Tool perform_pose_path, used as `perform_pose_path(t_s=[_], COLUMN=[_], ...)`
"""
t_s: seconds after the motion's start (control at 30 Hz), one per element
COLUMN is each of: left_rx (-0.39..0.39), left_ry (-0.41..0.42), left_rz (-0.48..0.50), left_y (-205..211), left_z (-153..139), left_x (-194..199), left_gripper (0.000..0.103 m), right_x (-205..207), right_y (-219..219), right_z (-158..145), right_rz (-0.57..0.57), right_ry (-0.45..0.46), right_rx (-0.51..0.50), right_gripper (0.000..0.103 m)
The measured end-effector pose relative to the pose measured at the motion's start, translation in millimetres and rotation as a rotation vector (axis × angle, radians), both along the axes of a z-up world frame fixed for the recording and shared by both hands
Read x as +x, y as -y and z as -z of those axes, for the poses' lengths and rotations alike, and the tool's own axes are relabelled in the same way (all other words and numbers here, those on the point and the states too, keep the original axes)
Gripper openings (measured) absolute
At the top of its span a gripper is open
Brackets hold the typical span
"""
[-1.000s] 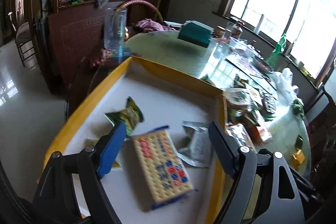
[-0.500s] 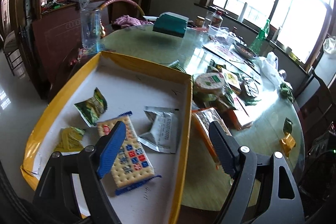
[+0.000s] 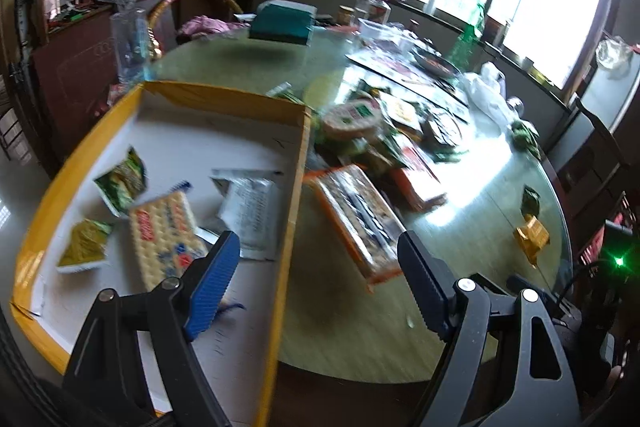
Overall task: Organize snacks
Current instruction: 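Withdraw both open tools from the tray back over the table, then grasp the gold foil snack bag with the right tool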
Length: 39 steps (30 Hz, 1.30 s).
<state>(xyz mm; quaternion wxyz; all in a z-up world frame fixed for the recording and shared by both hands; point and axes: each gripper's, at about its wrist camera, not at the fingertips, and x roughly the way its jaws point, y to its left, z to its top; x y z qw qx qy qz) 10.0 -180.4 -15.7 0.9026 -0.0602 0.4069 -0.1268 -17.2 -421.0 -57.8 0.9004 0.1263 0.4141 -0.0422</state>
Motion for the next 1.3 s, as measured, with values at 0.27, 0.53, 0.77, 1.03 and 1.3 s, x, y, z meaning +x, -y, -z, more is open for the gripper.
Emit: perform_pose_path(t_s=[0.27,0.53,0.77,1.03,1.3], left_rx=[-0.005,-0.01,-0.02,-0.024,-0.029], left_ry=[0.008,-0.031,-0.04,-0.055,-0.061], left_rz=[0.102,0.133,0.128,0.151,0.17], left_y=[35.6,44.5,41.0,48.7,53.2], left_z=[10.7,20.4,21.9,25.2,28.4], left_x=[-23.1,-21.4,-19.2,-16.8,-17.1], left_gripper=[0.081,0.081,0.081,0.081,0.081], right_x=[-13.9,-24.4,-23.9,-34.9,-34.6], right_y=[0.7,12.8,22.4,53.1,89.5], right_z=[6.3,9.5,8.3,-4.3,0.6], right_rz=[-0.025,-0.036,-0.05,0.026,0.116], right_ry=[-0.011,-0.013,0.006,0.046,0.031], right_rx=[-0.033,0.0,0.057,0.084,0.1], right_gripper=[0.082,0.082,0.082,0.078,0.075])
